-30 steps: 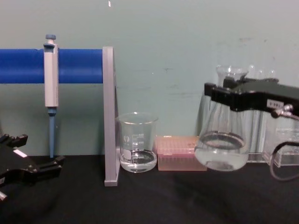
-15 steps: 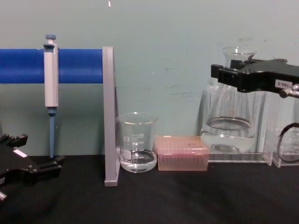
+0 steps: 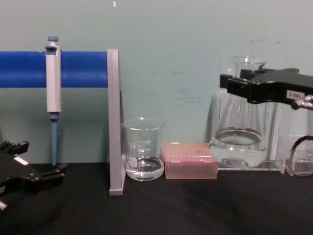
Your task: Grasp the erlenmeyer flask with one hand, shake it three times, then place it back.
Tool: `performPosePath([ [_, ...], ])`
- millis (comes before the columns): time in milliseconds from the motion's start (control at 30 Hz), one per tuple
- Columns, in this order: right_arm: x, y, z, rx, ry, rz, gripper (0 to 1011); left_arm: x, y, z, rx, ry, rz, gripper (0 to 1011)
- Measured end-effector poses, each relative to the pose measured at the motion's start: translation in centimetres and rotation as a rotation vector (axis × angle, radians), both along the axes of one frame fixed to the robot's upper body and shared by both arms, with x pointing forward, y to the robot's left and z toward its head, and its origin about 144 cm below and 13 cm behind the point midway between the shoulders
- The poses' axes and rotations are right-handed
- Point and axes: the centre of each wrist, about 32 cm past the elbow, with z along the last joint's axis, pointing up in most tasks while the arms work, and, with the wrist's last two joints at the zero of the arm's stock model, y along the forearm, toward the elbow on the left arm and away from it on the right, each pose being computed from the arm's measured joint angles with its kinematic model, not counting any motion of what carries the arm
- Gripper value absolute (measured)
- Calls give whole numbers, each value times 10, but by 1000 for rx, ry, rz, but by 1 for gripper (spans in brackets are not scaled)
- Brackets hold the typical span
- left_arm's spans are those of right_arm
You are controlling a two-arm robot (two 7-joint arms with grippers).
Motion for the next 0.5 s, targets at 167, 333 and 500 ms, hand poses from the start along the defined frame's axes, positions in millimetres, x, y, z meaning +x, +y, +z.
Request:
performPosePath([
  [167,-2,6,-2,6,10,33,456,0,0,0,0,0,0,1001],
  [333,-6,12,-3,11,24,80,456,0,0,0,0,0,0,1001],
  [500,-11,19,-5,15,37,136,456,0,0,0,0,0,0,1001],
])
